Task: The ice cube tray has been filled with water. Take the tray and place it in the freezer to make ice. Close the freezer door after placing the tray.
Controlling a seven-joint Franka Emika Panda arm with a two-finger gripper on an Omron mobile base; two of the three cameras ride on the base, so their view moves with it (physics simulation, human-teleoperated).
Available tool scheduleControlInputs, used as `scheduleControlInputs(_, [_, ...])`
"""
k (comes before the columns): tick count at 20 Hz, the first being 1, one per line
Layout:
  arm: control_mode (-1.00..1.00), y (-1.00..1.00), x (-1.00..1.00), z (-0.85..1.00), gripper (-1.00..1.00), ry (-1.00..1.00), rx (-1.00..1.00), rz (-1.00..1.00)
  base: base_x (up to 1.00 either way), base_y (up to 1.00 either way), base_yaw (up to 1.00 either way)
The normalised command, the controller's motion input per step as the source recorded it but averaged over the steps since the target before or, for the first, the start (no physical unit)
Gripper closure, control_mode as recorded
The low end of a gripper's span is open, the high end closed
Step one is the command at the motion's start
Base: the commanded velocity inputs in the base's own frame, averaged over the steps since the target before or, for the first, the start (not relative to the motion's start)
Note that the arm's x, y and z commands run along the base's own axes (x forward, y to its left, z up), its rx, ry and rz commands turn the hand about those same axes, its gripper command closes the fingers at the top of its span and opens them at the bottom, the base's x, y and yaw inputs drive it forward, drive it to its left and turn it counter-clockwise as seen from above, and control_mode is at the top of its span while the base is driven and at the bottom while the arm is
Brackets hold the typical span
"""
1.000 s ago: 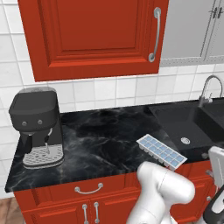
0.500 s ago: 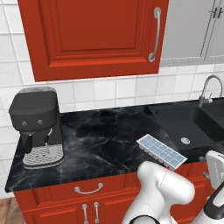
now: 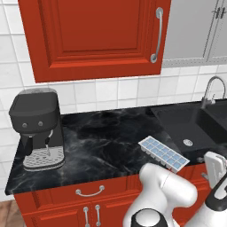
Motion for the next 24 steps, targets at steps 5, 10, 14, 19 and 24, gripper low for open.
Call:
scheduleControlInputs(5, [-1.00, 0.00, 0.22, -0.24, -1.00, 0.00, 0.00, 0.00, 0.00, 0.00, 0.00])
scheduleControlInputs(10, [-1.00, 0.00, 0.17, -0.18, -1.00, 0.00, 0.00, 0.00, 0.00, 0.00, 0.00])
scheduleControlInputs(14, [-1.00, 0.00, 0.08, -0.13, -1.00, 0.00, 0.01, 0.02, 0.00, 0.00, 0.00])
scheduleControlInputs(19, [-1.00, 0.00, 0.01, -0.17, -1.00, 0.00, 0.02, 0.05, 0.00, 0.00, 0.00])
scheduleControlInputs(24, [-1.00, 0.00, 0.00, -0.14, -1.00, 0.00, 0.01, 0.07, 0.00, 0.00, 0.00])
